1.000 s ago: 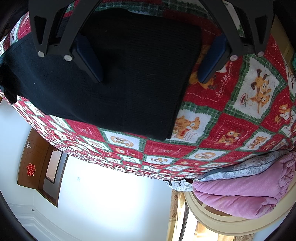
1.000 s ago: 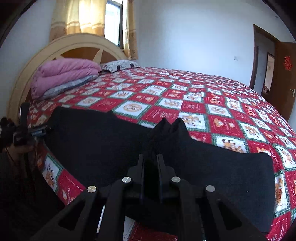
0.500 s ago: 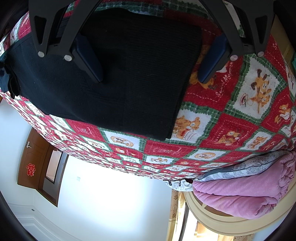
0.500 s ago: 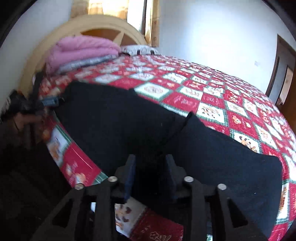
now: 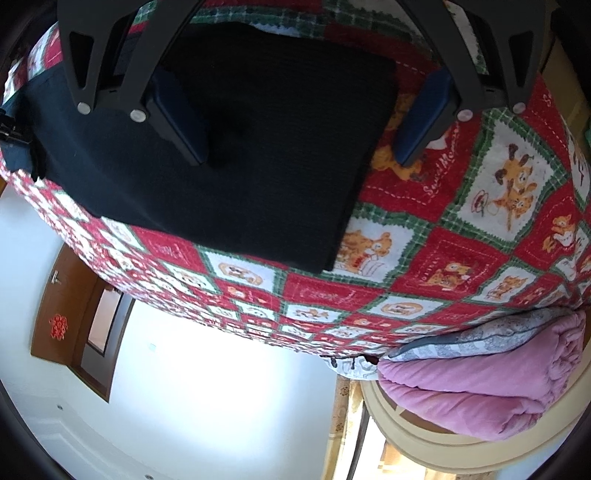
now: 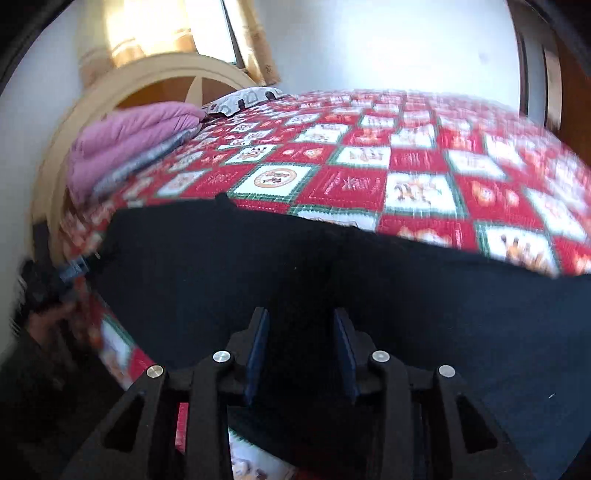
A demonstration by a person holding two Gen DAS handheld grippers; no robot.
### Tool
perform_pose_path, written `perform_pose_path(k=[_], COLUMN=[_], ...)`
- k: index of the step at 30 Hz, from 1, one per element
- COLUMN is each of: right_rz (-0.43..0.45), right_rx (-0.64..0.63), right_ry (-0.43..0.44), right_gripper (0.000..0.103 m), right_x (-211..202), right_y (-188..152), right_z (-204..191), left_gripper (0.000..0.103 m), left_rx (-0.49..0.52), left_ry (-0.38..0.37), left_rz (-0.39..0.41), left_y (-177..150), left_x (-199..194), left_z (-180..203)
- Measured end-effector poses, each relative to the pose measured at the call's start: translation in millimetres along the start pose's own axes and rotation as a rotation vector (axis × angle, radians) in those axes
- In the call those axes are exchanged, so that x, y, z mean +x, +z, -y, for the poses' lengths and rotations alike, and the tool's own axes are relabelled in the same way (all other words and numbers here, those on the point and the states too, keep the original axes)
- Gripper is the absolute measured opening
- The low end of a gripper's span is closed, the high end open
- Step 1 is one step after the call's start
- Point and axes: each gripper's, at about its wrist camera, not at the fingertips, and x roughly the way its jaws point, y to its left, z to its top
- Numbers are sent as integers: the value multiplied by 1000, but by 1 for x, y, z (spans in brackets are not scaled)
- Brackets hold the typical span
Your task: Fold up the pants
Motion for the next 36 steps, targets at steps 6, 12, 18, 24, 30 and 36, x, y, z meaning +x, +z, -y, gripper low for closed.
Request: perform_pose_path(k=[6,12,18,24,30,36], right_rz=[-1,5,53,6,6,-9], right_rx=[-15,-90,-11,2,-44,-59], right_ry=[27,-13,31,-36,-65,-72], right_gripper=[39,39,39,39,39,39], right_x=[1,5,-11,1,0,1], right_y=[0,-3,1,-1,-5,-6], right_z=[-3,-17,0,6,-1,-2], left_gripper=[103,103,102,94,75,75], left_rx=[7,8,4,12,-127,-160], left_ry=[-1,-9,-24,-28,-51,-32], left_rz=[-1,4,7,4,-2,-5], left_y=[-2,-3,-4,-4,-6,-16], left_x=[2,0,-1,-3,-16,-25], left_z=[1,1,1,3,-19,-18])
